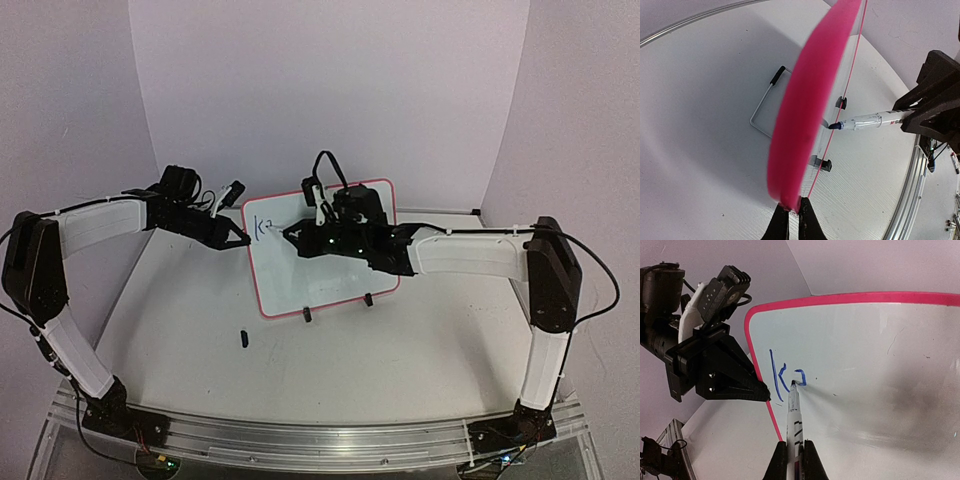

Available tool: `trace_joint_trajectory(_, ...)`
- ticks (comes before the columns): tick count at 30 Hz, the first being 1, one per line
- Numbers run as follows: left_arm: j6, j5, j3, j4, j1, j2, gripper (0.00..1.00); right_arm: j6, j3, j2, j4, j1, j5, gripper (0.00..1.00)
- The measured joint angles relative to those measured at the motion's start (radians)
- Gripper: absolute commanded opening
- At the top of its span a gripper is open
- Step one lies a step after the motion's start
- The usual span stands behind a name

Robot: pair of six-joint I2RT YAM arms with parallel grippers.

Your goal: Write a sentence on the whiteboard

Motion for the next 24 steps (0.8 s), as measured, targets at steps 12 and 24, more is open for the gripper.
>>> trace_joint_trajectory(12, 0.000, -0.003, 0.000, 0.000, -0.002, 0.000, 0.00, 0.004, -0.022, 0.000, -0.001, 0.000, 0.000, 0.00)
trace_joint_trajectory(24, -0.001, -0.009, 0.000, 0.001, -0.002, 0.000, 0.00, 0.005, -0.072, -0.013, -0.002, 0.004, 0.016, 0.00)
